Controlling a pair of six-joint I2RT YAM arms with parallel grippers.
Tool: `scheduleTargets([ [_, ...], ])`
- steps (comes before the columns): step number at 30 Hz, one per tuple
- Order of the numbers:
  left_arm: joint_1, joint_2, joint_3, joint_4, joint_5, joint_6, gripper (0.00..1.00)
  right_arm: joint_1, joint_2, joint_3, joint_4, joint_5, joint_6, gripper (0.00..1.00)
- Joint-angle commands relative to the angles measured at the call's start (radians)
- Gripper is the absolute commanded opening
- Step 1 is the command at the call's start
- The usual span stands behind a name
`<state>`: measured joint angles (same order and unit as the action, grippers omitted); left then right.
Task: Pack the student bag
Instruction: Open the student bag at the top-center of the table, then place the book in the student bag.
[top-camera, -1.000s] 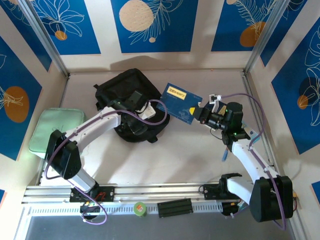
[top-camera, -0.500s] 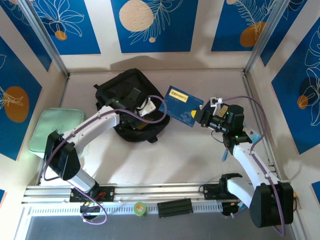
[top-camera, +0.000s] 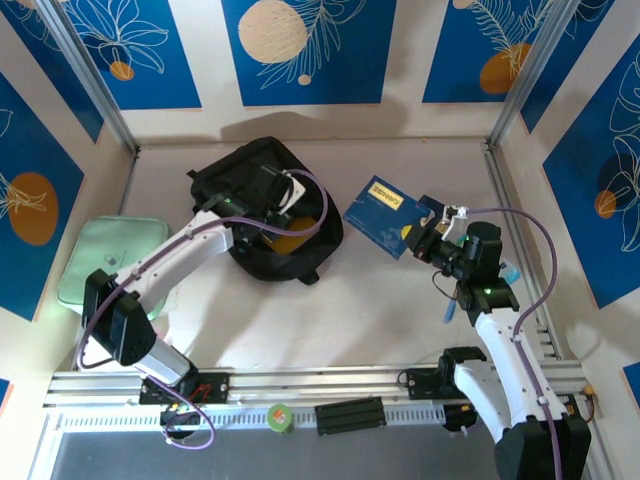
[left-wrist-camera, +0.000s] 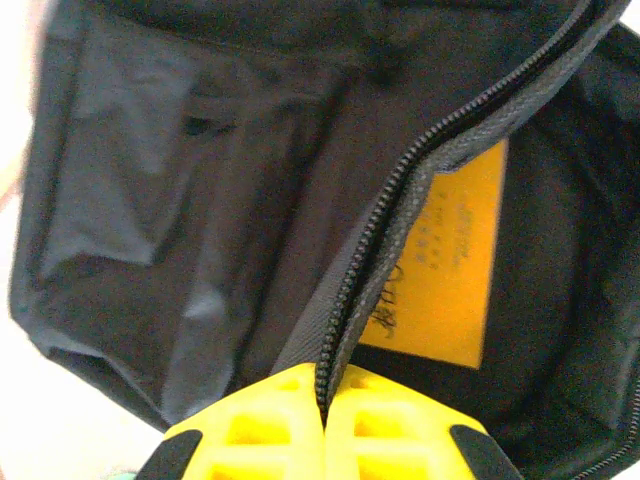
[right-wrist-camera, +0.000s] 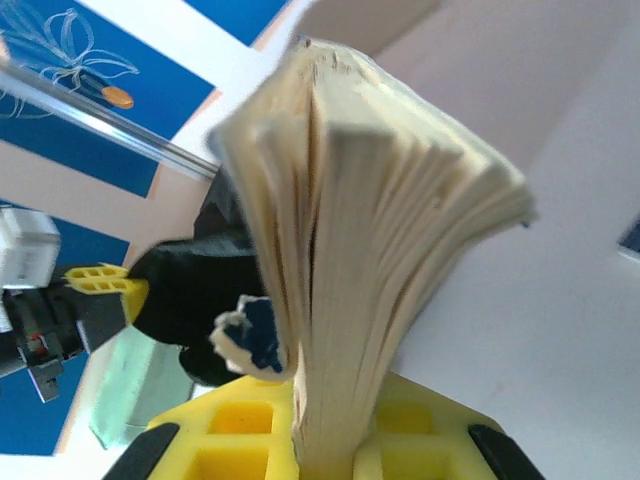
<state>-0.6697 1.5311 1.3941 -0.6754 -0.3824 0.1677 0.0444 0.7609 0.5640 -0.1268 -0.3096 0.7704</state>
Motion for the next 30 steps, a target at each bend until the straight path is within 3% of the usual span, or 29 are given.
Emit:
scheduleTargets([
  [1, -0.003, -0.078, 0.034, 0.164, -0.094, -0.098, 0.0, 0.004, -0.002, 0.055, -0.11, -0.031, 0.156, 0.02],
  [6, -0.003, -0.121, -0.004, 0.349, -0.057, -0.081, 0.0, 0.049, 0.05, 0.04, -0.042, -0.127, 0.303, 0.02],
  [10, -0.004, -0.131, -0.047, 0.407, -0.024, -0.052, 0.0, 0.112, 0.127, 0.046, 0.074, -0.141, 0.397, 0.02],
  [14, -0.003, -0.181, -0.153, 0.471, 0.046, -0.021, 0.0, 0.163, 0.217, 0.104, 0.149, -0.14, 0.425, 0.01],
  [22, -0.003, -0.258, -0.271, 0.527, 0.08, -0.019, 0.0, 0.167, 0.235, 0.131, 0.072, 0.006, 0.442, 0.02],
  [30, -0.003, -0.265, -0.288, 0.557, 0.164, 0.013, 0.0, 0.189, 0.449, 0.229, 0.121, -0.078, 0.455, 0.02],
])
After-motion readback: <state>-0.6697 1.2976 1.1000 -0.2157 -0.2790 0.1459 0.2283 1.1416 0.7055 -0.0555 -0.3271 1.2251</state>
